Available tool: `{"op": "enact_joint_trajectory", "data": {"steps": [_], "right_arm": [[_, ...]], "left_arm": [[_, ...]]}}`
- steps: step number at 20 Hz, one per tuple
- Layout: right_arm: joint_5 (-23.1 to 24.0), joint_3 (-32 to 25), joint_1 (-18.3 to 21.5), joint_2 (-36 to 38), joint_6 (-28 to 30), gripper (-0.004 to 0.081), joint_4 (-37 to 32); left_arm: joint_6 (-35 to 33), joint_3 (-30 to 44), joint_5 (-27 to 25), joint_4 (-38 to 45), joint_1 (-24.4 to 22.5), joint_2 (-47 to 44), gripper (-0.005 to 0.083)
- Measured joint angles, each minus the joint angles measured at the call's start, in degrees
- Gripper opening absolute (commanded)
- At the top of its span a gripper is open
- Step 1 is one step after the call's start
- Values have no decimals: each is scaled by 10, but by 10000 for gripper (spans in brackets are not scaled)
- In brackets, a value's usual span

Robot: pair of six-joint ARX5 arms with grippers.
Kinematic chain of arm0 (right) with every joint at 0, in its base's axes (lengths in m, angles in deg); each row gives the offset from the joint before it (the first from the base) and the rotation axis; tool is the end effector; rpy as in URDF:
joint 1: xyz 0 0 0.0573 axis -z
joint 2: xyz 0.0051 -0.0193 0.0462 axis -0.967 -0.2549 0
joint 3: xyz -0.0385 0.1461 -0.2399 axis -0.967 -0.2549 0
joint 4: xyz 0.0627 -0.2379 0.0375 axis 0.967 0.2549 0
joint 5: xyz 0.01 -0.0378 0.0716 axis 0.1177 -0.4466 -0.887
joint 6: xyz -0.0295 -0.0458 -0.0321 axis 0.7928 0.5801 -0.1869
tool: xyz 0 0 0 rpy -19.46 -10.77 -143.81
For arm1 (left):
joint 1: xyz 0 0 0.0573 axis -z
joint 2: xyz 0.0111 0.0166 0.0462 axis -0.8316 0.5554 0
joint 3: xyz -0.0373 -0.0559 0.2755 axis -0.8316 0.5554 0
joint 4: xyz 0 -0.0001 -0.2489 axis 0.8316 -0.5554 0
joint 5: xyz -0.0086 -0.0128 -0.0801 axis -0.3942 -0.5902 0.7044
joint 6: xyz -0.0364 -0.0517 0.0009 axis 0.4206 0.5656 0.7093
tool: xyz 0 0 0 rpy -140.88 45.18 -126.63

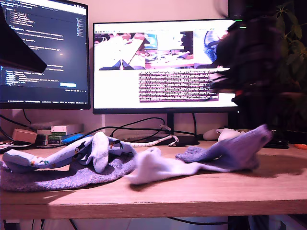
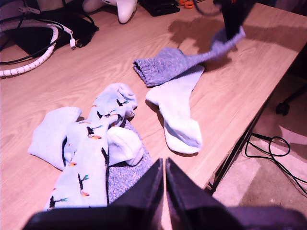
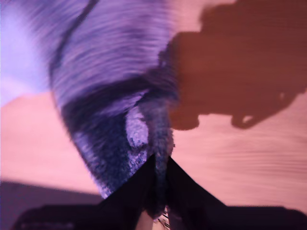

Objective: Pair up the socks based on colour and pattern, by placing them on top of one another

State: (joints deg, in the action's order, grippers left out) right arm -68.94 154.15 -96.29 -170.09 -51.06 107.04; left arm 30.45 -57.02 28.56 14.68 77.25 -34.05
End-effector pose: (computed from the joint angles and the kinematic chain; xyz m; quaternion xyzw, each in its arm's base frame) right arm 0.3386 0.1327 0.2232 -0.0820 0.7371 0.0997 0.6633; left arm 0.1353 -0.0730 0.2468 0.0707 0.2128 -0.4116 0.8833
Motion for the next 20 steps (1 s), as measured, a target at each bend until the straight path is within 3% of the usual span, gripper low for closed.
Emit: {"op": "enact_joint_trajectory", "data": {"steps": [4,9,14,17,20], "right_arm": [[-7,-10,-48,-14,-14,124,3],[-8,-10,-63,-14,-14,124,1],[-7,-10,-61,-14,-14,124,-7],[-9,-10,-61,-14,-14,124,-13],[-11,-10,-61,-14,-14,124,-19]], "left_arm": [[0,0,0,2,0,0,-19],[16,0,7,33,3,31,5],[45,0,8,153,44,169,204],[48,0,2,213,81,240,281],[25,0,-59,245,121,308,352]]}}
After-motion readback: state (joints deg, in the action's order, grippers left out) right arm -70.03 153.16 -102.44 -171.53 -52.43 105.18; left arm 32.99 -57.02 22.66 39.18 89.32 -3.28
